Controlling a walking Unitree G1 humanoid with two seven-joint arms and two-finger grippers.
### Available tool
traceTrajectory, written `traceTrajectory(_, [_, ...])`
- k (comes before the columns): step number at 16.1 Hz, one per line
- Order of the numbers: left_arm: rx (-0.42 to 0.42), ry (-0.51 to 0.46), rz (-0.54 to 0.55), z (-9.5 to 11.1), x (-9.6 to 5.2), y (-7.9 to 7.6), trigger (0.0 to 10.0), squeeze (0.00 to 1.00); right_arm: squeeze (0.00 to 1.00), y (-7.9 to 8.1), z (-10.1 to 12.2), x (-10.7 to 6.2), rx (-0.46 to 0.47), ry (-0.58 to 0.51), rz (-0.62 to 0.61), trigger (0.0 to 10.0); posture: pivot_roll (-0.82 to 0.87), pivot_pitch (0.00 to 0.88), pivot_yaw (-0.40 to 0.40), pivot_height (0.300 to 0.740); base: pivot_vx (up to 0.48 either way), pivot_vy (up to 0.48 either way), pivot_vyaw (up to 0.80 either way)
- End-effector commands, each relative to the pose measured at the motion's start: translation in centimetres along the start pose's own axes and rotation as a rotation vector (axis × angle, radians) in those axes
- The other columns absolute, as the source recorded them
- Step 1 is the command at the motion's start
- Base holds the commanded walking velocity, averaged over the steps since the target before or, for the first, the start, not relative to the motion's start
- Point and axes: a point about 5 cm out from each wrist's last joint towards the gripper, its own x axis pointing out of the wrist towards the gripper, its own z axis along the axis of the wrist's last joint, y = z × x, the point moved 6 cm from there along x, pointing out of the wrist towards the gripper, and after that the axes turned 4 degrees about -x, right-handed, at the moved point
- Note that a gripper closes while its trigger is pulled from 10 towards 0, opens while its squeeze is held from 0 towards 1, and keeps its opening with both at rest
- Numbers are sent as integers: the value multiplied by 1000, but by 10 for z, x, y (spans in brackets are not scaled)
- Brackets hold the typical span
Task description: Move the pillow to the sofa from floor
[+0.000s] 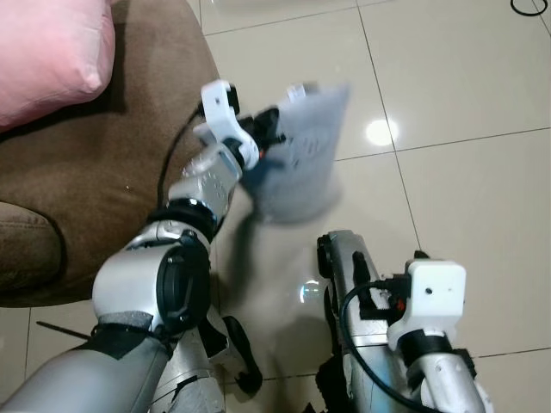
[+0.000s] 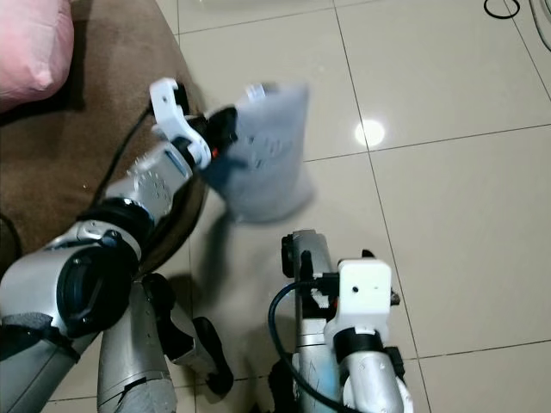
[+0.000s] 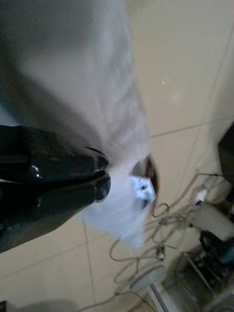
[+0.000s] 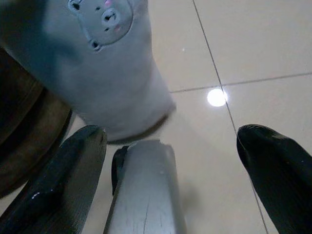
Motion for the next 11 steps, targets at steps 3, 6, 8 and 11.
traceTrajectory(3, [66,-83,-4,33,2,-5,0,0,353,-1,-12,6,0,33,19,10000,-464,351,90,522,0,0,0])
traceTrajectory(6, [239,-105,-36,47,5,-16,0,0,345,-2,-32,18,-24,88,37,10000,-430,292,73,522,0,0,0])
traceTrajectory(8, [279,-121,-62,52,5,-22,0,0,333,-6,-54,28,-69,174,40,10000,-398,266,61,522,0,0,0])
traceTrajectory(11, [318,-159,-55,67,1,-19,0,0,329,-15,-61,52,-93,203,39,10000,-314,221,33,522,0,0,0])
